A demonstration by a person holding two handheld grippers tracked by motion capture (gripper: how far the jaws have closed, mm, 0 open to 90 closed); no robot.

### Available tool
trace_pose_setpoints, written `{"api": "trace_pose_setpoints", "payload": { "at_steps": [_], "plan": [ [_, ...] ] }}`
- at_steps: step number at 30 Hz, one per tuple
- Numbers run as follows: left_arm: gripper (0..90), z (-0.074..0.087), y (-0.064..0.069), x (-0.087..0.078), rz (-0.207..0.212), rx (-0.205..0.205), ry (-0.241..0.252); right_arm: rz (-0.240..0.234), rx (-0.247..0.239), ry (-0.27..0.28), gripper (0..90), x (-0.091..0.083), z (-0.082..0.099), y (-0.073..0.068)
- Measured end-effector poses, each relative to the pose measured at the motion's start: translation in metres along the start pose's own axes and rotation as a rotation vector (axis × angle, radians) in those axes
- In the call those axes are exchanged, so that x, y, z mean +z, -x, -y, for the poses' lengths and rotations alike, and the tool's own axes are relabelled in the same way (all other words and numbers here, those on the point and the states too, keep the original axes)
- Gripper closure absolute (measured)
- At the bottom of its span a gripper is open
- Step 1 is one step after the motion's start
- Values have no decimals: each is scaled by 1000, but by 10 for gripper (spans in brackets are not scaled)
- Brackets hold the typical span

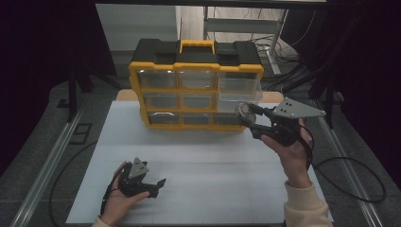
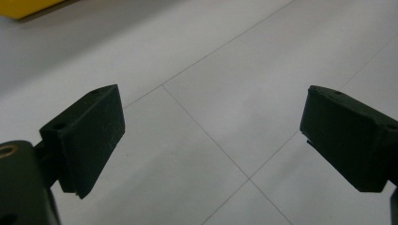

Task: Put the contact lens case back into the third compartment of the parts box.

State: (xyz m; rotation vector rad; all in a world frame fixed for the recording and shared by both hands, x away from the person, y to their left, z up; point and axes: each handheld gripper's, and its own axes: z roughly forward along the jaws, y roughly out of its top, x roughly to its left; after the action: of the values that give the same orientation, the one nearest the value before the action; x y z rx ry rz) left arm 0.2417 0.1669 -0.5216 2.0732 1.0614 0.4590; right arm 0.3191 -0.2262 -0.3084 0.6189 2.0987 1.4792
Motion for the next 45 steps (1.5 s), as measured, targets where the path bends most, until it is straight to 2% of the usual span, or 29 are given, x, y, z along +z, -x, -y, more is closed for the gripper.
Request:
{"api": "trace_pose_setpoints", "payload": {
  "at_steps": [26, 36, 45],
  "plan": [
    [75, 0, 0, 0, -1, 2, -2, 60, 21, 36, 489, -5, -29, 18],
    [75, 0, 0, 0, 0, 2, -2, 88, 30, 26, 489, 4, -42, 27],
    [75, 0, -1, 0, -1, -1, -3, 102, 57, 31, 489, 17, -49, 37]
  ]
}}
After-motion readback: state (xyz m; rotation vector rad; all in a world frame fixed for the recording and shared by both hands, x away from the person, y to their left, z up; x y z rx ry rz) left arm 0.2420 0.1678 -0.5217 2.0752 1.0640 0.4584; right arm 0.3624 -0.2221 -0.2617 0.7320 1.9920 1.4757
